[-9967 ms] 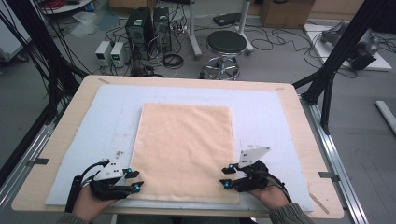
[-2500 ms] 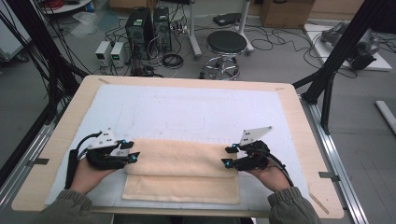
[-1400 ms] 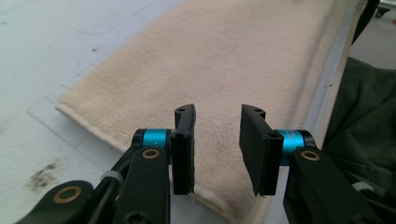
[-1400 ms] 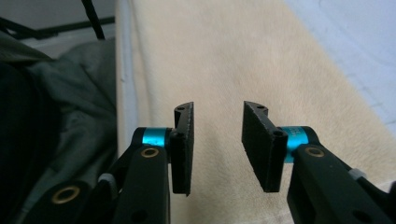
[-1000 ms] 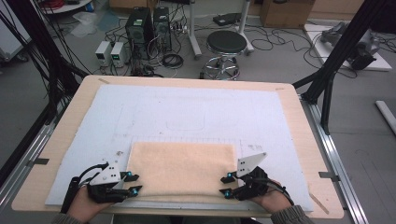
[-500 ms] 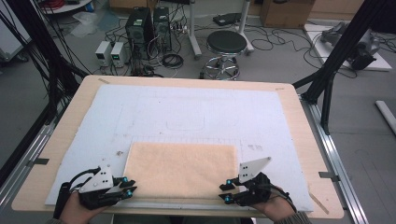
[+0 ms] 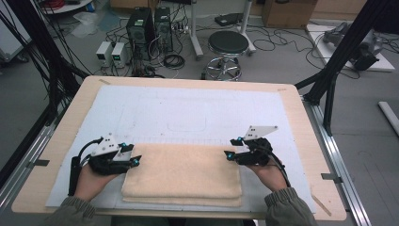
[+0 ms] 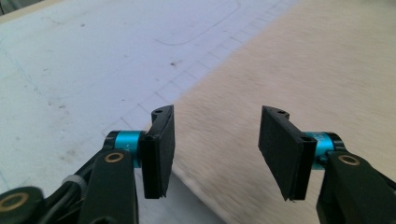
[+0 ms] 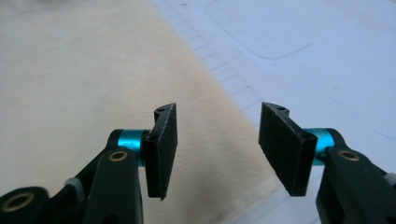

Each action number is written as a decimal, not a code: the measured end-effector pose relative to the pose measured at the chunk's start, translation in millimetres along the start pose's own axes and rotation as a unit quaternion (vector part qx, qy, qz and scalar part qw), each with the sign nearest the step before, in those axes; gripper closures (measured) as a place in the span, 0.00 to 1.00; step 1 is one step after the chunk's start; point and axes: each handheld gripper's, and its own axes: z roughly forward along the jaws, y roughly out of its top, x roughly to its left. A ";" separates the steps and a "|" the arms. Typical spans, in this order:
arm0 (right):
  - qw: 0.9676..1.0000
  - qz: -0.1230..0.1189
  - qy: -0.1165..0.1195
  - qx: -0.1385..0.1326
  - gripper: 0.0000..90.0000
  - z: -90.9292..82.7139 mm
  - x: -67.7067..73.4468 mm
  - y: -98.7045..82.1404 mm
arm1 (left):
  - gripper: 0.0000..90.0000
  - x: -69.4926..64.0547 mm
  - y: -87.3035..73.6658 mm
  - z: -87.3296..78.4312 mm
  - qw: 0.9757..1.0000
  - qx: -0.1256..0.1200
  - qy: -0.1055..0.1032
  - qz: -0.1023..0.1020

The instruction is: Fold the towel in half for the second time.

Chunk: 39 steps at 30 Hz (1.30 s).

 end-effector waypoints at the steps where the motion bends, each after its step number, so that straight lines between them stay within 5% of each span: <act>1: 1.000 0.002 -0.002 0.006 0.47 5.0 -5.9 -2.5 | 0.46 5.0 -0.1 4.9 1.000 0.003 0.001 -0.011; 4: 0.999 0.023 0.007 0.033 0.43 18.9 -19.7 -10.9 | 0.43 15.9 -4.1 16.8 0.999 0.024 0.013 -0.020; 8: 0.997 0.050 0.036 0.043 0.40 30.7 -29.0 -17.6 | 0.41 21.0 -8.3 27.6 0.998 0.047 -0.012 -0.039; 10: 0.996 0.064 0.049 0.042 0.42 32.5 -31.4 -19.9 | 0.49 21.1 -9.3 29.6 0.997 0.049 -0.030 -0.046; 15: 0.992 0.076 0.088 0.047 0.72 33.1 -30.8 -19.9 | 0.62 24.0 -10.6 30.1 0.995 0.053 -0.058 -0.069; 17: 0.992 0.070 0.092 0.049 0.83 32.0 -29.2 -18.2 | 0.77 21.1 -9.1 29.4 0.995 0.054 -0.060 -0.057; 19: 0.994 0.046 0.081 0.050 0.87 30.0 -26.2 -14.9 | 0.85 19.1 -7.1 28.3 0.996 0.052 -0.052 -0.044; 23: 0.999 -0.005 0.031 0.045 0.88 25.4 -18.9 -0.8 | 0.88 24.8 0.0 28.4 0.998 0.021 -0.003 -0.056; 26: 0.999 -0.029 -0.009 0.027 0.88 24.3 -25.6 18.1 | 0.88 32.5 14.2 33.0 0.997 -0.004 0.035 -0.066; 35: 0.998 -0.012 -0.060 0.020 0.87 38.3 -78.7 61.3 | 0.88 67.2 70.2 56.5 0.993 -0.023 0.090 -0.077; 39: 0.997 0.019 -0.077 0.015 0.65 41.1 -93.1 69.8 | 0.70 72.0 75.6 64.0 0.992 0.000 0.104 -0.073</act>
